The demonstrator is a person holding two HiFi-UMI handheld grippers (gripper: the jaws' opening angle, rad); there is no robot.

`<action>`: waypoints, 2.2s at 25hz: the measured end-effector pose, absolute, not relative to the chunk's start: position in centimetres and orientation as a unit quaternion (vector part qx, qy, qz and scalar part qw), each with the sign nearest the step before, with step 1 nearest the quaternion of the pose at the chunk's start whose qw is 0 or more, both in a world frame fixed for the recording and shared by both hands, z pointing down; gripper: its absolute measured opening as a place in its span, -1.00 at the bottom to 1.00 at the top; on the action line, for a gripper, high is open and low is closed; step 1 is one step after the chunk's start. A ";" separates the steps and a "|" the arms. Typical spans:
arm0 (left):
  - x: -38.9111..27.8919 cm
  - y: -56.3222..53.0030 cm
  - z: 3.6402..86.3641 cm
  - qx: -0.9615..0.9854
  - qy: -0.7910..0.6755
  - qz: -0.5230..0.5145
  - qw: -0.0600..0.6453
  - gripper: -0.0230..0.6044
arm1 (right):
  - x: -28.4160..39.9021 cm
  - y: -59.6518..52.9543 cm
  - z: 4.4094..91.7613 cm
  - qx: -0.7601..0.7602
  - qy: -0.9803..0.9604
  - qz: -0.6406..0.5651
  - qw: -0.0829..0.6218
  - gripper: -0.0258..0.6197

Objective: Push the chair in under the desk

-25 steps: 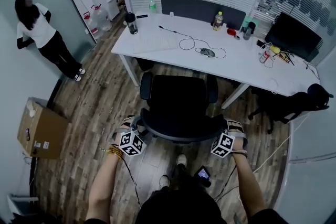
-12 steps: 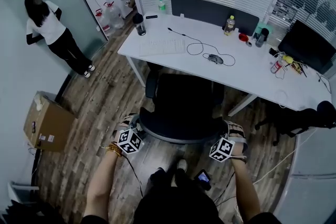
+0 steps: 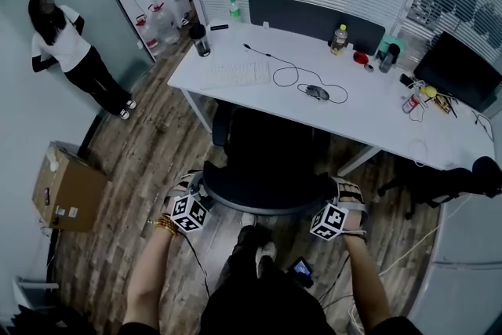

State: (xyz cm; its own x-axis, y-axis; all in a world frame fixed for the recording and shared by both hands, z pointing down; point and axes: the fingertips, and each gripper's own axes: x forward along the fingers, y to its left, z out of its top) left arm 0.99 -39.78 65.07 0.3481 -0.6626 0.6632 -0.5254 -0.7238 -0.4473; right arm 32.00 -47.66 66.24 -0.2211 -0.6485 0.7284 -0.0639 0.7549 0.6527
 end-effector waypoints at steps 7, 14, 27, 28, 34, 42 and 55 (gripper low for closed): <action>0.9 -42.1 64.9 -0.819 0.363 -0.437 0.082 -0.01 | 32.0 -49.9 66.3 0.238 -0.737 -0.246 0.583 -0.28; 0.5 -44.3 64.8 -0.820 0.362 -0.433 0.091 -0.01 | 31.6 -52.0 66.3 0.241 -0.733 -0.243 0.587 -0.28; -0.5 -48.2 64.7 -0.825 0.355 -0.428 0.101 -0.01 | 30.6 -55.3 65.9 0.248 -0.727 -0.240 0.594 -0.28; -0.5 -48.4 64.7 -0.825 0.355 -0.428 0.103 -0.01 | 30.5 -55.5 65.9 0.249 -0.726 -0.240 0.595 -0.28; -1.2 -49.7 64.7 -0.827 0.350 -0.425 0.111 0.00 | 29.9 -56.3 66.1 0.250 -0.724 -0.231 0.600 -0.28; -1.8 -51.8 64.8 -0.830 0.344 -0.423 0.115 0.00 | 29.4 -57.8 66.3 0.259 -0.720 -0.224 0.603 -0.28; -2.8 -55.1 64.6 -0.834 0.336 -0.421 0.121 -0.01 | 28.7 -60.6 66.4 0.260 -0.714 -0.212 0.614 -0.28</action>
